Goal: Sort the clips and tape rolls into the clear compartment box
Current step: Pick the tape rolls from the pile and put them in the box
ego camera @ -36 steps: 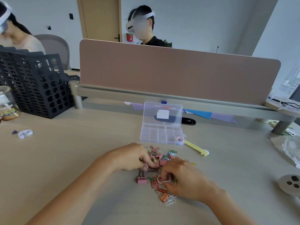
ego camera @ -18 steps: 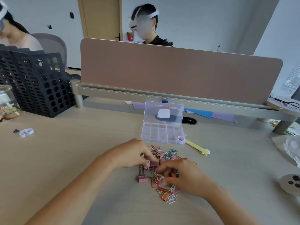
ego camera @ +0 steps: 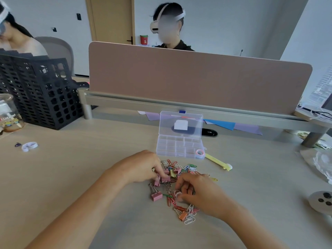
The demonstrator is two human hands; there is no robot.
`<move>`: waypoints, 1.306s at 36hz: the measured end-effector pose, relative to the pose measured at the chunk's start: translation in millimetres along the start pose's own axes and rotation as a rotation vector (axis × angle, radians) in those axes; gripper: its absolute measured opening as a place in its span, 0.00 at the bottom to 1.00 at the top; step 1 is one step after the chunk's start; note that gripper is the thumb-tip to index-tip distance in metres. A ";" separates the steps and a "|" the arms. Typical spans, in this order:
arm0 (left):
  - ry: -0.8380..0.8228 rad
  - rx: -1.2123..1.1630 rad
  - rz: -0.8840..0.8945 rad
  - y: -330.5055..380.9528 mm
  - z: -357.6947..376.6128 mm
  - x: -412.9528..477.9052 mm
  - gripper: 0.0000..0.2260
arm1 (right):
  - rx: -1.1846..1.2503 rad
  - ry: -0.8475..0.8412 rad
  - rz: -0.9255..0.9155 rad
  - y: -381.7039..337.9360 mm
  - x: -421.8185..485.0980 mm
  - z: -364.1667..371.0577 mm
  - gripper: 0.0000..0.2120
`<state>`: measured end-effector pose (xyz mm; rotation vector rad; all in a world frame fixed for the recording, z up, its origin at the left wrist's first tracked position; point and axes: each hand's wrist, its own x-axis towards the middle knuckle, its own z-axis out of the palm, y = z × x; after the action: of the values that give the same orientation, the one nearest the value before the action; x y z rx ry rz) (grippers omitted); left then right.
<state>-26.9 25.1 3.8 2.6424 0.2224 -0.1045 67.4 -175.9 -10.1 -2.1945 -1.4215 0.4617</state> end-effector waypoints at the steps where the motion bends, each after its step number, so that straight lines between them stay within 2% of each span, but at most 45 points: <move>1: 0.003 -0.008 -0.002 0.2 -0.2 -0.4 0.11 | -0.022 0.003 -0.007 0.0 0.1 0.7 0.08; 7: -0.020 -0.074 0.004 5.5 1.4 -2.1 0.14 | -0.065 0.014 0.000 -3.3 -0.8 -1.0 0.11; 21: -0.037 -0.264 -0.032 23.3 -1.6 -8.8 0.08 | -0.005 -0.014 0.029 -6.2 -0.4 -4.3 0.07; 30: 0.098 -0.405 -0.142 24.7 -2.8 3.6 0.06 | 0.076 -0.081 0.059 2.1 3.1 -20.8 0.05; 33: 0.144 -0.426 -0.162 29.4 -5.8 16.6 0.07 | 0.193 0.010 0.097 10.2 12.8 -31.9 0.04; 38: 0.251 -0.477 -0.171 32.3 -13.5 47.8 0.06 | 0.328 0.259 0.158 32.8 43.7 -53.8 0.09; 42: 0.340 -0.479 -0.185 33.5 -14.9 71.4 0.06 | 0.390 0.445 0.222 50.1 71.1 -62.4 0.06; 47: 0.454 -0.455 -0.207 34.7 -11.8 91.8 0.05 | 0.274 0.460 0.218 60.1 95.4 -54.5 0.06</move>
<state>69.8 13.2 19.7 2.1494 0.5937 0.4328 179.4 -120.8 -0.8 -2.0636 -0.8307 0.1887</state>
